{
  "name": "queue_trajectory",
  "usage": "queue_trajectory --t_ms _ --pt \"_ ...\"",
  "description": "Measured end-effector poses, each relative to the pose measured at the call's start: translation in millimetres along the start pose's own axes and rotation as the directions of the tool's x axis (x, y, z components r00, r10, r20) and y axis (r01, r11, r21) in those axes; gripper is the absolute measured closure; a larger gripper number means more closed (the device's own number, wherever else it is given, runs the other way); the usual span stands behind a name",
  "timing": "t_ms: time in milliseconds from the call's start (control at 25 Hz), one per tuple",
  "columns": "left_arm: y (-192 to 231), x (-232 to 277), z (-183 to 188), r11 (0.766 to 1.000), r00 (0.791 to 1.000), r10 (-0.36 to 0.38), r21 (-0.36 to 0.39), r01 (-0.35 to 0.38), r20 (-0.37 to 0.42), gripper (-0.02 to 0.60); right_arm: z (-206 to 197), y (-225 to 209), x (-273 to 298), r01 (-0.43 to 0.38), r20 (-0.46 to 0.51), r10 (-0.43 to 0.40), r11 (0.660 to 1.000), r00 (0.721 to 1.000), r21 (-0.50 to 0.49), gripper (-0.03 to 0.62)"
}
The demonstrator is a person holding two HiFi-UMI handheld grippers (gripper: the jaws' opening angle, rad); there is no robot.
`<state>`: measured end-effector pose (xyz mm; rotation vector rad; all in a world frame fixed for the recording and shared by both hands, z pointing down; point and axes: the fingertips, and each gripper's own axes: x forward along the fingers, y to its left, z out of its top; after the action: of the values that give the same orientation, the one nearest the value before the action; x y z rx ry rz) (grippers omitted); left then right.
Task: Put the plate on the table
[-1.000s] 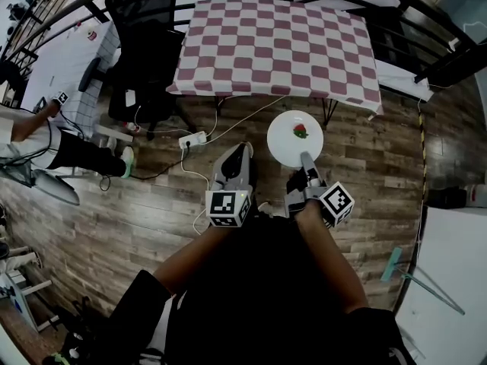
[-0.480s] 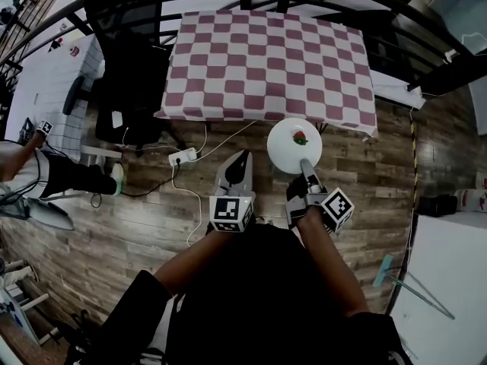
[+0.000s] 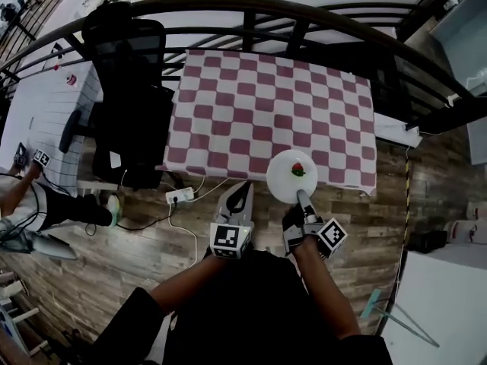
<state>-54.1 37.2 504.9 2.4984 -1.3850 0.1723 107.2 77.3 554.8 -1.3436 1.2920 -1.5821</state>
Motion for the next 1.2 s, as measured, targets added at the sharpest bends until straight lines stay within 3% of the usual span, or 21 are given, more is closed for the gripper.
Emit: queue_trajectory --t_ms 200,480,720,960,1200 --pt "26.7 48.1 15.6 0.998 0.999 -0.053 0.018 0.053 -0.003 0.572 18.5 -2.2 45.3 0.030 0.054 -0.031 0.999 0.998 0.011 0.582" --pt "48.9 95.1 32.8 0.997 0.998 -0.056 0.050 0.056 0.012 0.572 43.3 -10.0 94.0 0.064 0.090 -0.063 0.998 0.994 -0.005 0.583" --pt "52.7 128.1 45.4 0.998 0.998 -0.034 0.059 0.031 0.052 0.572 58.8 -17.6 148.7 0.042 0.023 -0.042 0.999 0.999 -0.007 0.583" --pt "62.9 166.6 52.8 0.995 0.998 0.019 0.098 -0.024 0.052 0.572 84.9 -30.8 196.4 0.060 -0.015 -0.061 0.994 0.998 -0.093 0.583" --pt "68.4 207.9 59.2 0.992 0.998 0.038 0.116 -0.042 0.041 0.572 97.8 -55.3 240.3 0.024 -0.077 -0.030 0.997 0.997 -0.074 0.583"
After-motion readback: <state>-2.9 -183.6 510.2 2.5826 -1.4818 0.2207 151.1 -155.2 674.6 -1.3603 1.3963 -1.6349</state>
